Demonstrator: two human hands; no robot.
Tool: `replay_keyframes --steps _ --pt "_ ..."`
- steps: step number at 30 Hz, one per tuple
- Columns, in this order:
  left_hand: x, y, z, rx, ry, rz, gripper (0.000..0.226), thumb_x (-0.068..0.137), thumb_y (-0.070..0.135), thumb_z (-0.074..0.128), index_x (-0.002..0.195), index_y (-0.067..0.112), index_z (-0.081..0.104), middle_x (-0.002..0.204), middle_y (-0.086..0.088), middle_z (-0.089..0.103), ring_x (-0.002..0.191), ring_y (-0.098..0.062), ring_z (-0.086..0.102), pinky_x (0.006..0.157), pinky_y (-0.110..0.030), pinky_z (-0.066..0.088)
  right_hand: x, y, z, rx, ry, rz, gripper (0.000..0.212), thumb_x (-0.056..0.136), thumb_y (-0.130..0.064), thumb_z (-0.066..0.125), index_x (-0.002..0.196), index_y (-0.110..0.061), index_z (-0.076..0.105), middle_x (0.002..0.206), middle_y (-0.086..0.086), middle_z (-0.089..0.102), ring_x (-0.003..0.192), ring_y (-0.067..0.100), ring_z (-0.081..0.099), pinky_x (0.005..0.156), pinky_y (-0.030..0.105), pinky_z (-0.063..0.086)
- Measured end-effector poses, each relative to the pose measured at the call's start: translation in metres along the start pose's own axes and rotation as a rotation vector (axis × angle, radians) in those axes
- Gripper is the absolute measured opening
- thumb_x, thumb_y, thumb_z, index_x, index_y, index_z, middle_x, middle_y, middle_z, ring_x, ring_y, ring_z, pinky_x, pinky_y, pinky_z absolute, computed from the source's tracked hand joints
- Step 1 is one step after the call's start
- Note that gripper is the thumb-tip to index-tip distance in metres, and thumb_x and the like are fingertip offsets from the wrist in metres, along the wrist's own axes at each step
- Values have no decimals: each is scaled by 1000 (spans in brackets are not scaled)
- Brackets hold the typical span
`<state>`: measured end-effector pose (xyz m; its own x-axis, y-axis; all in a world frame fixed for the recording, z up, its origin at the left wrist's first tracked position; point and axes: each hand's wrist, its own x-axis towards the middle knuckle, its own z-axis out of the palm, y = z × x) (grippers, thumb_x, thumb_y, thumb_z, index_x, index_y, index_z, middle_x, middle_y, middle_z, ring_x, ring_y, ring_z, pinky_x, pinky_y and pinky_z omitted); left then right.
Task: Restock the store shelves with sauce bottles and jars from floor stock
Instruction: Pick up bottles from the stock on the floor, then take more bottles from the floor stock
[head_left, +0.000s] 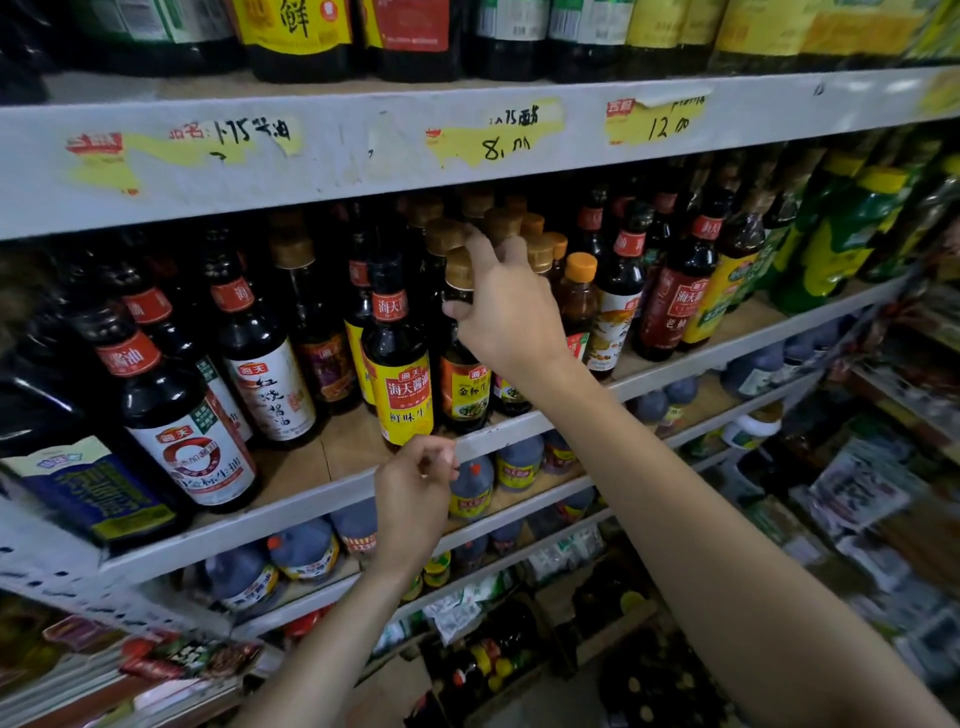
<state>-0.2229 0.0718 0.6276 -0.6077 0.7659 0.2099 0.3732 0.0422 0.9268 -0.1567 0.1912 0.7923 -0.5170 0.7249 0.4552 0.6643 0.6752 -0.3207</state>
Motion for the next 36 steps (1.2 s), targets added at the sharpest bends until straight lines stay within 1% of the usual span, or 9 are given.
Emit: replay_keyframes --steps 3,6,9,12,15,19,23,30,36 --pt "2 0 22 95 -124 10 24 96 18 57 78 33 61 71 13 66 64 -3 60 58 -27 49 -32 23 -11 66 199 -18 51 92 -26 63 138 -13 46 127 13 49 83 35 60 56 32 37" --pt "-5 2 62 208 -377 -9 21 95 20 57 76 19 64 69 2 67 65 -12 63 66 -39 54 -92 80 -13 131 286 199 28 94 -22 56 121 -11 56 113 9 58 68 24 57 47 31 39" --pt "-24 3 119 324 -607 -5 24 91 20 60 68 17 62 67 -7 69 66 -25 65 60 -39 53 -174 163 -4 66 98 543 14 96 -16 50 109 -12 55 97 6 59 71 26 57 54 38 48" --pt "-52 -3 192 494 -862 68 29 92 32 59 67 18 60 63 -3 66 62 -21 62 54 -35 49 -266 247 13 -80 -134 784 8 94 -20 52 93 -15 46 83 2 54 66 26 53 47 33 35" --pt "-89 -34 279 605 -1128 164 31 95 33 54 66 22 54 63 1 59 64 -19 59 51 -33 43 -363 325 55 -76 -283 1025 10 90 -19 53 88 -13 45 81 11 58 74 36 60 54 36 41" --pt "-132 -117 408 757 -1320 263 18 93 28 53 89 16 66 90 -12 68 87 -32 63 69 -37 51 -489 417 154 56 -504 1279 25 91 -12 51 70 -16 37 65 6 48 58 27 48 49 31 34" --pt "-178 -247 512 794 -1419 184 13 93 23 53 89 19 64 90 -9 67 87 -30 62 75 -43 53 -598 490 288 164 -686 1394 7 89 -4 49 91 -9 53 87 11 56 79 29 56 62 37 46" --pt "-283 -486 609 794 -1573 -47 24 96 22 55 118 16 63 114 -11 67 107 -28 61 85 -35 50 -727 585 508 102 -804 1419 41 93 -23 55 131 -18 42 124 16 51 107 36 56 79 43 52" --pt "-344 -593 646 810 -1687 160 60 96 20 55 149 33 29 114 -11 59 86 -25 56 66 -34 49 -790 603 582 7 -732 1208 39 89 -18 59 124 -16 42 108 16 58 77 37 60 55 37 44"
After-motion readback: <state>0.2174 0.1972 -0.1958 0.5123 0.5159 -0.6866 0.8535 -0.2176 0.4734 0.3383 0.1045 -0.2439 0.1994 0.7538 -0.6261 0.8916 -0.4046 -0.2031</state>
